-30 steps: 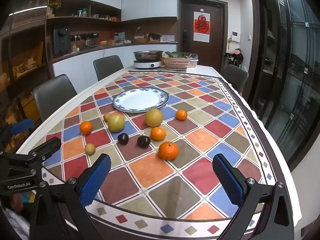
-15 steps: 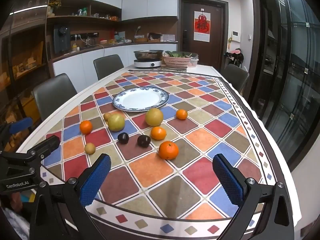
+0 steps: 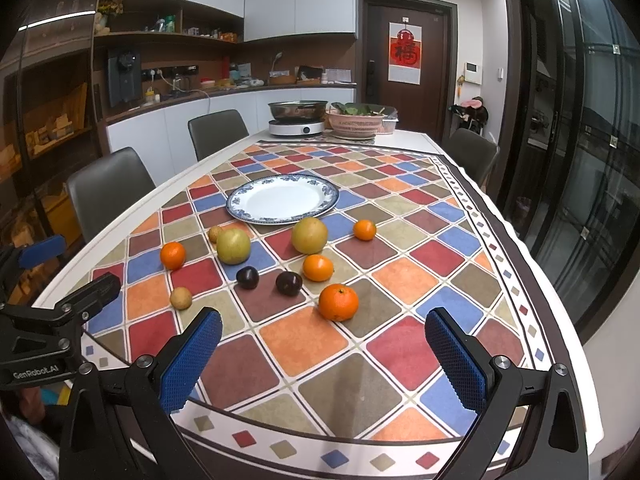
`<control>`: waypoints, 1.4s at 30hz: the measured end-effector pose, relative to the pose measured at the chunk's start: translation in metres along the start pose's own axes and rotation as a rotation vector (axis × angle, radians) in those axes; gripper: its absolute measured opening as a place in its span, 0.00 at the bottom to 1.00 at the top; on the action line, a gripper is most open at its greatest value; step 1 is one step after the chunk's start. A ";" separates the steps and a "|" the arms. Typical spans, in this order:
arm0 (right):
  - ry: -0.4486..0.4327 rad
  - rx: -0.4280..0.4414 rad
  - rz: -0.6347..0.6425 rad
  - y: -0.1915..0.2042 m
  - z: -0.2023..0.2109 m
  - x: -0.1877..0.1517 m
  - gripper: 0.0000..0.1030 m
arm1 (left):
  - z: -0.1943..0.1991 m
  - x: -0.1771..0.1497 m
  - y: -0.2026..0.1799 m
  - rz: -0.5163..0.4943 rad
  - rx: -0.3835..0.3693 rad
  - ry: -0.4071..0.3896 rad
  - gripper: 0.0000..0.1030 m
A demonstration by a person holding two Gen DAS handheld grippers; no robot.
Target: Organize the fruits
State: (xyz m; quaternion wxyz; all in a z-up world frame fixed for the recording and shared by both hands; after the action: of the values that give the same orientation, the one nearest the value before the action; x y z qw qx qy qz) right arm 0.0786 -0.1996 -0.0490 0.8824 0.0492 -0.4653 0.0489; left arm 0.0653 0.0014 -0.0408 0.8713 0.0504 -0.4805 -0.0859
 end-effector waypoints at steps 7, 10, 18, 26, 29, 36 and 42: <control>-0.014 0.008 -0.002 0.001 -0.002 -0.003 0.99 | 0.001 0.001 0.002 -0.005 0.007 -0.006 1.00; -0.011 0.013 -0.004 0.002 -0.001 0.001 0.99 | 0.002 0.001 0.001 -0.004 0.006 -0.006 1.00; -0.012 0.013 -0.003 0.002 -0.001 0.001 0.99 | 0.003 0.002 0.001 -0.002 0.007 -0.004 1.00; -0.012 0.017 -0.003 0.003 -0.001 0.003 0.99 | 0.005 0.001 0.002 -0.002 0.005 -0.002 1.00; -0.012 0.018 -0.001 0.003 0.000 0.003 0.99 | 0.005 0.001 0.003 -0.001 0.005 -0.003 1.00; -0.019 0.016 0.005 0.005 0.004 0.003 0.99 | 0.006 0.001 0.004 0.001 0.009 -0.008 1.00; -0.014 0.011 0.002 0.004 0.004 0.003 0.99 | 0.006 0.002 0.004 -0.003 0.004 -0.010 1.00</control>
State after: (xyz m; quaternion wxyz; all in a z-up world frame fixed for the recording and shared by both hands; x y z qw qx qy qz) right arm 0.0763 -0.1961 -0.0445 0.8788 0.0541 -0.4713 0.0520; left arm 0.0618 0.0051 -0.0359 0.8687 0.0525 -0.4850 -0.0862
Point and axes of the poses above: each gripper's, at about its wrist camera, not at the fingertips, and z roughly against the way its jaws point, y to its left, x to its top, the point moved 8 cm from there along -z, roughly the way its jaws point, and after that the axes turned 4 degrees about -z, right-handed, at the moved point
